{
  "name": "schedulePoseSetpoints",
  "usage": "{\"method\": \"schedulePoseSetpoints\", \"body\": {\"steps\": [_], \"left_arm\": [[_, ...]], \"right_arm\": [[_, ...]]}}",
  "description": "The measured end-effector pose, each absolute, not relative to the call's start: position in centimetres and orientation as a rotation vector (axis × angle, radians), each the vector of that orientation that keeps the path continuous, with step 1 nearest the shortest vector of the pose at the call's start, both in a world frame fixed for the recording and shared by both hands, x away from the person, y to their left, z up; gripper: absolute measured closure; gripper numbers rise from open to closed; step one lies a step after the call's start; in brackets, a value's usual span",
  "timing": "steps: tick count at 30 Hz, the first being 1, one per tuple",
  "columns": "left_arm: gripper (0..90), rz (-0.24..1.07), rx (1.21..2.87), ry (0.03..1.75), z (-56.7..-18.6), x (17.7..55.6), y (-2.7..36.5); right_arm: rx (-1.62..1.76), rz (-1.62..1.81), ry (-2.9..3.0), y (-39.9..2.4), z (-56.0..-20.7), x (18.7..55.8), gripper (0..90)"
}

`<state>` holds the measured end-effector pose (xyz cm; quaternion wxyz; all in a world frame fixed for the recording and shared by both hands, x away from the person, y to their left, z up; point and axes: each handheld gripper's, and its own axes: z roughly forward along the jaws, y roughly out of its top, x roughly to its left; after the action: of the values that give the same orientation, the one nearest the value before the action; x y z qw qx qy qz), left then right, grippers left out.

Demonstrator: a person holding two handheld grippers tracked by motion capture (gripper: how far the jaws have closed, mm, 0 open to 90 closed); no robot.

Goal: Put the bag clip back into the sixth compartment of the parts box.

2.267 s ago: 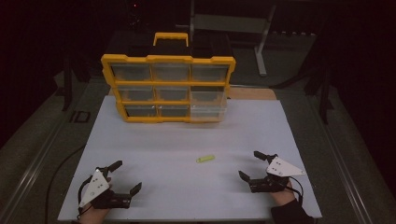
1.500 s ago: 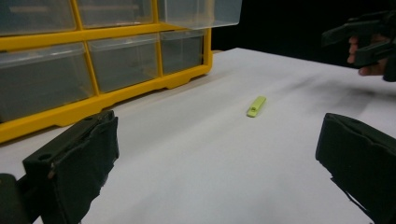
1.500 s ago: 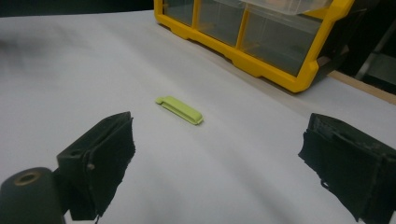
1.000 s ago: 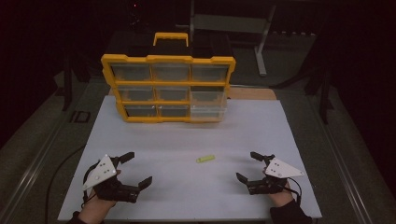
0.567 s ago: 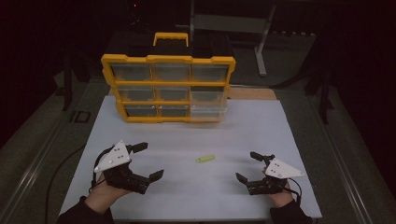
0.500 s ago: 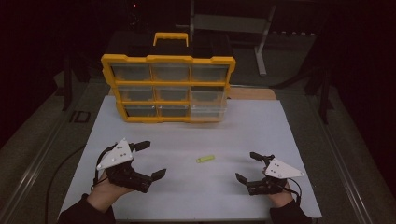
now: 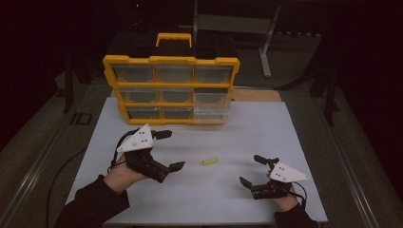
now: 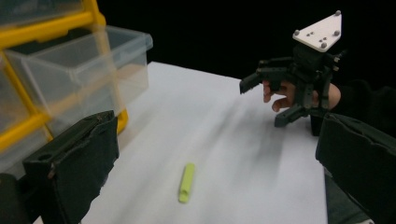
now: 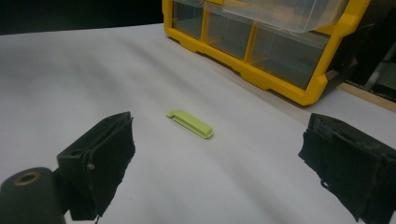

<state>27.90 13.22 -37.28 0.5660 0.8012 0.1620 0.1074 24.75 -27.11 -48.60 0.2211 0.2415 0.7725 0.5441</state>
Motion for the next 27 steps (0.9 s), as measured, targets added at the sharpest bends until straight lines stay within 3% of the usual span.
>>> {"method": "schedulePoseSetpoints", "body": {"steps": [12,27], "left_arm": [[0.0,0.234,1.911,0.286,-38.0,30.0,10.5],[0.0,0.208,1.966,0.302,-41.7,32.6,7.7]], "right_arm": [[0.653,1.493,2.136,-27.0,-48.5,24.7,9.0],[0.648,1.503,2.133,-27.1,-48.4,24.6,9.0]]}}
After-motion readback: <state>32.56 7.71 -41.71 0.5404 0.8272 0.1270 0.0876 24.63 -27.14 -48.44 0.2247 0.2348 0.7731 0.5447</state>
